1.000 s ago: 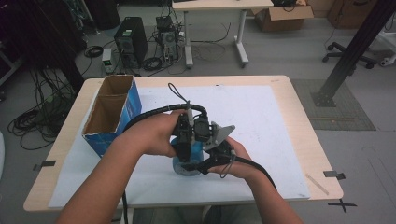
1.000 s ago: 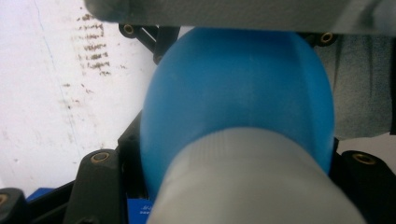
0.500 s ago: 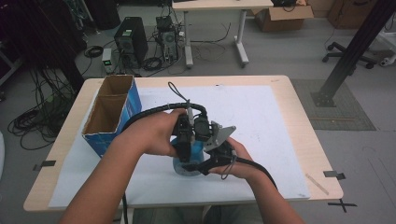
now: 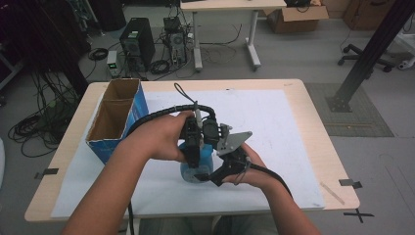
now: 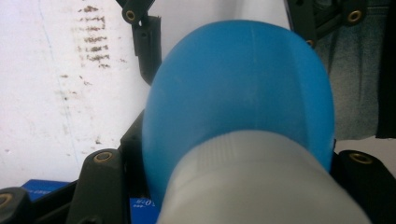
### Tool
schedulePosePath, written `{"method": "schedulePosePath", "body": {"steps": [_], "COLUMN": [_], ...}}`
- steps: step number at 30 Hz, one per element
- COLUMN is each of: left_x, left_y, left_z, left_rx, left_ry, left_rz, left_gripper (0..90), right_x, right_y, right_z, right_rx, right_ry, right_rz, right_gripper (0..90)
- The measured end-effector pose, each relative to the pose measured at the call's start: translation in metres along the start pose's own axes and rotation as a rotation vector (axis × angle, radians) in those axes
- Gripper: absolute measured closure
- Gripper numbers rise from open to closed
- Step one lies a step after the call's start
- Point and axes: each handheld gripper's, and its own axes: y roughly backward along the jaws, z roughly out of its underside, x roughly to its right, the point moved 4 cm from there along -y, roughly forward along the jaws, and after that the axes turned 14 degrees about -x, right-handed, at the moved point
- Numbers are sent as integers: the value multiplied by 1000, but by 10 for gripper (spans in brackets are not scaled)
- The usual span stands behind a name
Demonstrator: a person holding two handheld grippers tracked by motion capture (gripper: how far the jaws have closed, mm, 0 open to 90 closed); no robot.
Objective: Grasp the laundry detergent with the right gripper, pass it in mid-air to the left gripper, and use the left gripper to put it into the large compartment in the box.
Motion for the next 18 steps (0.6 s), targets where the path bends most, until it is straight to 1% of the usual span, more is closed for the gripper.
{"method": "schedulePosePath", "body": {"steps": [2,5,6,10,12,14,17,18], "left_x": [-1,-1,-1,-2,-2,-3,-4,-5], "left_y": [0,1,1,1,1,2,5,6], "left_z": [0,0,0,1,2,3,6,7], "left_rx": [-1,-4,-4,1,3,0,0,-2], "left_ry": [1,3,3,9,22,30,47,61], "left_rz": [-1,5,7,13,21,25,38,47], "left_gripper": [392,392,392,391,391,391,391,391], "right_x": [0,2,3,4,5,5,4,4], "right_y": [0,1,1,2,3,5,12,16], "right_z": [0,1,1,2,2,2,2,2], "right_rx": [1,6,10,14,17,18,21,21], "right_ry": [-4,-16,-19,-36,-43,-47,-44,-35], "right_rz": [-7,0,5,-2,-11,-19,-13,-8], "right_gripper": [140,84,83,39,14,8,8,9]}}
